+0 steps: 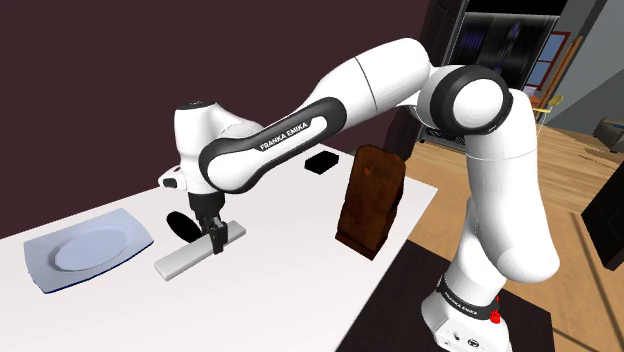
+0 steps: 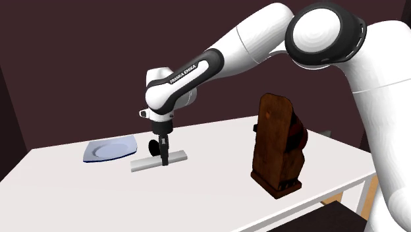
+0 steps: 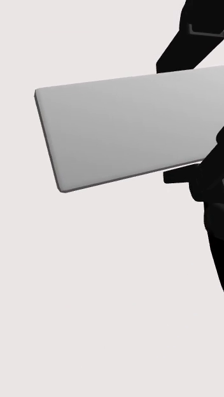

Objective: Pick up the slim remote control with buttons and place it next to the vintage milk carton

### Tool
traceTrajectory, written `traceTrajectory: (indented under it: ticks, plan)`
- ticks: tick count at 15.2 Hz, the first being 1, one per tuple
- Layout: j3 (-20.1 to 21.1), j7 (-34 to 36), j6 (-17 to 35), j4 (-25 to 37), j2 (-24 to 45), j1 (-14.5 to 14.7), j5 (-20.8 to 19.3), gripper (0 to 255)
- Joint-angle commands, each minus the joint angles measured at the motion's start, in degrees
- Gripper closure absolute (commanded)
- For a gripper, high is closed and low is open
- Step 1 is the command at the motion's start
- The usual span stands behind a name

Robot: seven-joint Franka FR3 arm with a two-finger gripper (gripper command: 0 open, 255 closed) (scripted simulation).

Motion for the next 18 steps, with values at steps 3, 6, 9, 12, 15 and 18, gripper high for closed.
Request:
traceTrajectory:
  ticks: [3, 6, 9, 12, 15, 18]
  plan:
    - [0.20, -0.19, -2.30, 1.04, -1.31, -0.09, 0.38, 255]
    - [0.33, -0.35, -4.23, 2.09, -2.21, -0.16, 0.65, 255]
    - [0.44, -0.49, -6.19, 3.26, -3.02, -0.20, 0.90, 255]
    - [0.54, -0.62, -8.19, 4.57, -3.74, -0.23, 1.12, 255]
    - [0.63, -0.74, -10.24, 6.02, -4.35, -0.24, 1.31, 255]
    - [0.71, -0.84, -12.32, 7.61, -4.87, -0.23, 1.47, 255]
